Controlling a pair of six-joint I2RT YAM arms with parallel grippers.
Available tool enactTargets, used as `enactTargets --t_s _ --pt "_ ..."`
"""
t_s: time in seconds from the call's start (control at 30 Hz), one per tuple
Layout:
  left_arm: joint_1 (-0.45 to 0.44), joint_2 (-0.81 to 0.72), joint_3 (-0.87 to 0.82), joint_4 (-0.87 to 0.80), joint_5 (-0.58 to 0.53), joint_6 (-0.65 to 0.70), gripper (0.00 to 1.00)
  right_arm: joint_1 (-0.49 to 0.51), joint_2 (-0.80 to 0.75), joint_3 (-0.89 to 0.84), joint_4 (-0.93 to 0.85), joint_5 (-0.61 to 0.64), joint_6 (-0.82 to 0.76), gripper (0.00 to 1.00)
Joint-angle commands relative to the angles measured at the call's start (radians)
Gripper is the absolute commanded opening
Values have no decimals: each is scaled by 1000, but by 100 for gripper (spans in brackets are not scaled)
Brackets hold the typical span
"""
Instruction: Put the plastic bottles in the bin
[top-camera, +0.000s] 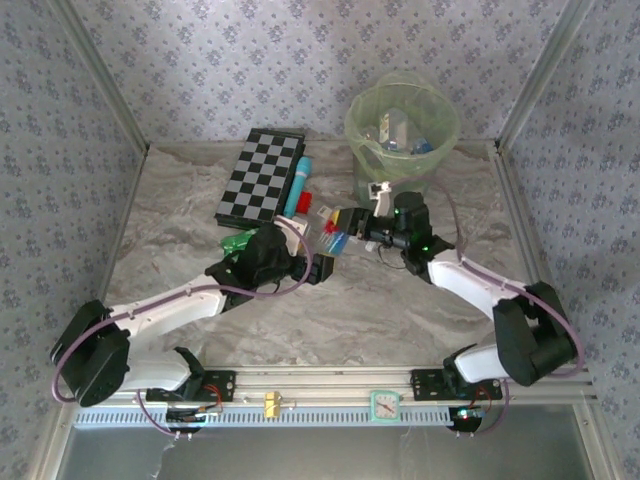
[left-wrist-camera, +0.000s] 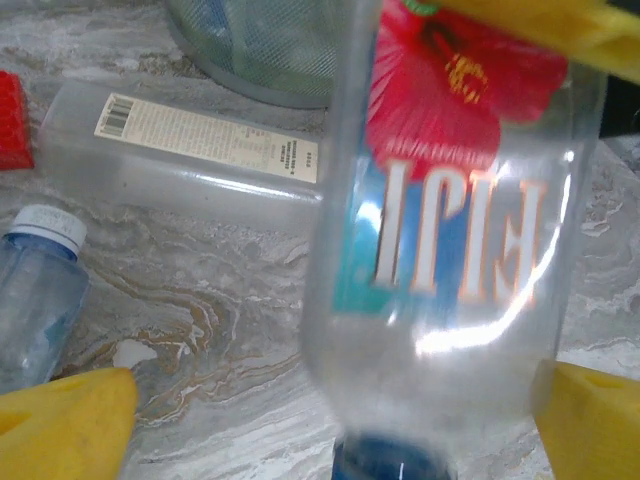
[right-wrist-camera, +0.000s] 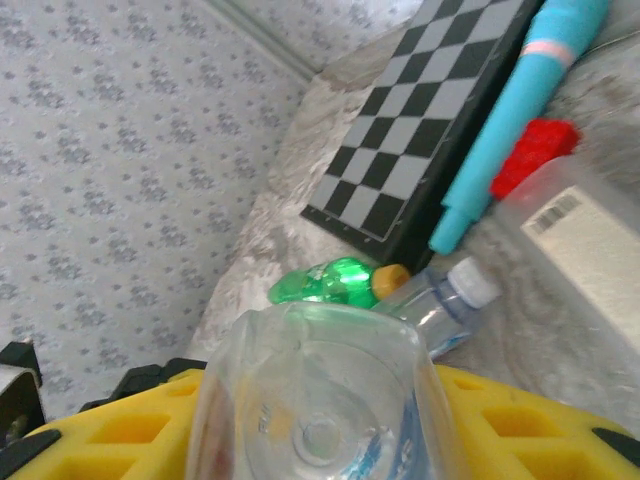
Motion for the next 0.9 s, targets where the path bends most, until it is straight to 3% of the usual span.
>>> enactTargets --t_s 0.0,0.2,0.37,0.6,0.87 --pt "23 -23 -9 -32 -80 -10 100 -47 -118 53 -209 51 -128 51" --pt "102 -29 -27 -62 -111 -116 100 -174 -273 182 -495 153 -281 51" --pt "138 -56 -46 -78 -156 -160 100 -299 -316 286 -576 164 -297 50" --pt "168 -110 -87 -100 -182 -175 100 -413 -249 527 -596 201 -308 50" --pt "181 -193 -170 -75 -174 -192 100 -442 -93 765 -522 243 -331 49"
